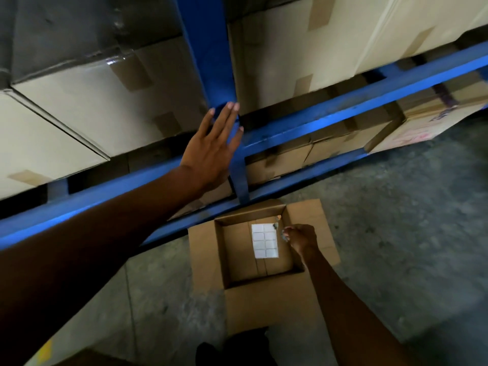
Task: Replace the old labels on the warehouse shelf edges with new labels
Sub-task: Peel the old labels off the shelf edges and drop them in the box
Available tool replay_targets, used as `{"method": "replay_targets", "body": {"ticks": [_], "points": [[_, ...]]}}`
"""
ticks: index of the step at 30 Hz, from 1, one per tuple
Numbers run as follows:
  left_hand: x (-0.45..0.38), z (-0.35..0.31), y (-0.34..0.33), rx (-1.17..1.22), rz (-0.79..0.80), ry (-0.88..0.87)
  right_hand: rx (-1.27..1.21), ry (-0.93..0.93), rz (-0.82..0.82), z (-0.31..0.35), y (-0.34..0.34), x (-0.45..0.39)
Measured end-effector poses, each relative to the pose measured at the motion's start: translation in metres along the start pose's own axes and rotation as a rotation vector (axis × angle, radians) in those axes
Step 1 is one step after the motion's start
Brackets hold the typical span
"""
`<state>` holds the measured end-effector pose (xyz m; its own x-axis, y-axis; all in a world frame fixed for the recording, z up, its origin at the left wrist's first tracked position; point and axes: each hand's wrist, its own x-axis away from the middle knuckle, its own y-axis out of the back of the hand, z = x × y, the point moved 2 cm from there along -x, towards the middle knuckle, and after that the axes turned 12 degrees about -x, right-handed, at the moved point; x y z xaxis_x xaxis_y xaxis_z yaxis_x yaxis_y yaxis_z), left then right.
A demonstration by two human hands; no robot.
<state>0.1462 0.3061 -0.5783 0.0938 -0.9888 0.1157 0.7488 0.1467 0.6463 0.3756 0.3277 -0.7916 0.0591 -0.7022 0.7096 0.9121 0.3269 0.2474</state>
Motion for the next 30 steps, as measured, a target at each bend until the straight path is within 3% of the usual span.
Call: {"method": "replay_targets", "body": {"ticks": [3, 8, 17, 23, 30], "points": [[0.024, 0.008, 0.008, 0.242, 0.058, 0.021, 0.044, 0.139, 0.003, 0.034, -0.003, 0.022], [0.097, 0.054, 0.009, 0.412, -0.043, 0.132, 0.145, 0.486, 0.080, 0.108, -0.038, 0.091], [0.242, 0.192, -0.001, 0.298, -0.265, 0.356, -0.015, 1.004, 0.093, 0.226, -0.151, 0.289], [0.334, 0.283, -0.003, 0.237, -0.394, 0.546, -0.052, 1.396, 0.011, 0.278, -0.205, 0.418], [0.372, 0.337, -0.040, 0.146, -0.195, 0.655, 0.196, 1.604, -0.196, 0.308, -0.252, 0.476]]}}
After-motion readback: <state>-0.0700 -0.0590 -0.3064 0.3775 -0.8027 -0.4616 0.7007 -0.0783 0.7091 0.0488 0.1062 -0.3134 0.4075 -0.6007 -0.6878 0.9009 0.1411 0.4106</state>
